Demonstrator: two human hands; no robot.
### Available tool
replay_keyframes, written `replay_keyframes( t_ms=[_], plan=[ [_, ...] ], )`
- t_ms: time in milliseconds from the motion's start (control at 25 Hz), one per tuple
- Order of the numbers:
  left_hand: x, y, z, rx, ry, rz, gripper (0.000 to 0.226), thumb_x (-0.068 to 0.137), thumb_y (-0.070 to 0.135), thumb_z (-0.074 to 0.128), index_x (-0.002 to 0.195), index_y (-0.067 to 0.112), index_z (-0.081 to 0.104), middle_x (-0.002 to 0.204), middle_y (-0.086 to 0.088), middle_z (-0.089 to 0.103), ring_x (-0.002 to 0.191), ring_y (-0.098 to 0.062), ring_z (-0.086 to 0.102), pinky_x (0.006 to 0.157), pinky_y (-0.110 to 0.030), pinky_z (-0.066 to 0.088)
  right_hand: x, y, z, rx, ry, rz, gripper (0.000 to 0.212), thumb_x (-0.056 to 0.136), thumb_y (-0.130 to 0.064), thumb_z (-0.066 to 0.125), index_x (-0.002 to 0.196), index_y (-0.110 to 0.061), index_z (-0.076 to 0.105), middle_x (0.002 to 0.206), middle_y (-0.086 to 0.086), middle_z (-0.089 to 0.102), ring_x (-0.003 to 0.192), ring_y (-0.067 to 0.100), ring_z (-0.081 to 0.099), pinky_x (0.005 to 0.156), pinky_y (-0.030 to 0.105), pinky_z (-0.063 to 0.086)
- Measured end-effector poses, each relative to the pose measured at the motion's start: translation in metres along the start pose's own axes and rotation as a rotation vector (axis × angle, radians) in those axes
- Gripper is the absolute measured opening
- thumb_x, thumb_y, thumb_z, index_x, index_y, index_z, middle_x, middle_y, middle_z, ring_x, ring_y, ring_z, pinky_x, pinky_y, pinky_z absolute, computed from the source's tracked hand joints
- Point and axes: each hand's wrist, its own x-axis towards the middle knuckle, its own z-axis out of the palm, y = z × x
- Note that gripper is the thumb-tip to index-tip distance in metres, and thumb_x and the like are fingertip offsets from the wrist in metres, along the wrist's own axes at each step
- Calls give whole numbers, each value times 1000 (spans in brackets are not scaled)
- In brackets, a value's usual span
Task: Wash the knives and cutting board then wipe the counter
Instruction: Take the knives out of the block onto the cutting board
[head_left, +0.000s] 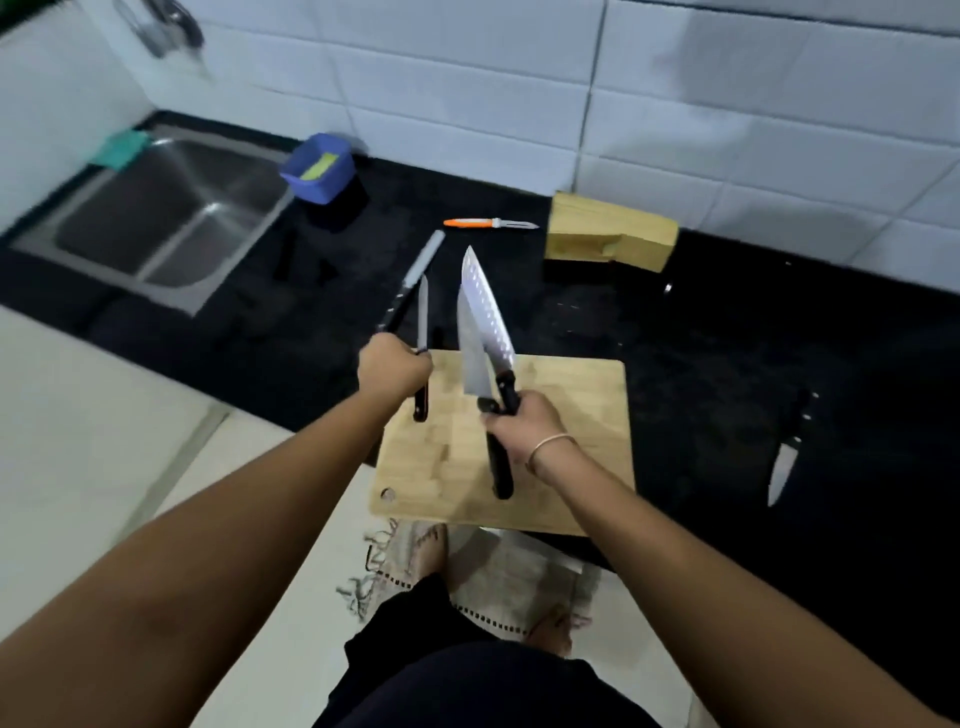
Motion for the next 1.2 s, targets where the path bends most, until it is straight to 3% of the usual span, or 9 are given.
replay_keyframes(
  t_ms=[120,240,400,520,720,840,920,1040,1200],
  plan=[
    [-28,-38,-14,33,1,-57,31,79,29,69,64,2,64,58,-9,60,57,-27,64,61,-41,59,-15,-7,54,-134,-72,-3,16,84,-25,67,94,-12,66,95,12,69,91,34,65,67,30,46],
    [-37,-64,-20,8,-2,-87,30,78,27,69,70,-1,68,57,-11,59,62,-32,68,61,-42,60,-20,-19,87,-99,-65,29,24,89,-23,62,105,-6,66,101,15,68,86,34,62,66,31,42],
    [-32,-83,-28,-5,-29,2,27,80,25,65,75,-2,68,70,-16,70,65,-27,67,64,-40,60,-23,-27,98,-18,155,101,30,92,-19,50,114,0,60,113,20,63,104,38,61,74,30,40],
    [-38,-71,-26,-12,-16,78,24,80,27,65,71,5,65,64,-9,67,63,-22,64,59,-33,55,-32,-13,91,-165,205,66,32,88,-12,52,116,2,52,119,22,56,105,39,58,80,35,46],
    [-36,-38,-16,-1,-138,256,26,70,31,71,63,6,64,56,-3,64,57,-17,63,47,-24,44,-47,-22,95,-478,116,-1,34,74,-33,68,94,-16,46,98,8,63,88,31,63,63,30,41],
    [-33,-23,-3,79,-221,347,30,71,30,74,71,3,63,60,0,62,66,-19,65,51,-24,39,-44,-26,70,-548,34,101,25,68,-41,63,80,-19,58,81,5,65,68,26,61,61,31,50],
    [-36,-17,10,142,-270,401,27,73,27,74,74,2,63,61,0,61,69,-21,65,53,-25,38,-40,-18,46,-470,27,191,25,68,-32,61,85,-15,68,77,7,69,65,27,68,63,36,60],
    [-44,-20,26,238,-301,464,18,70,27,70,69,13,58,64,-1,59,66,-22,60,48,-25,33,-37,6,12,-402,205,235,21,76,-23,59,94,-19,70,91,5,69,79,27,66,74,38,60],
    [-52,-7,45,362,-268,622,24,75,36,65,85,17,53,74,0,59,74,-25,60,61,-32,50,-42,42,-42,-269,464,225,24,77,-20,58,101,-21,63,105,5,62,91,27,60,78,34,53]
  ],
)
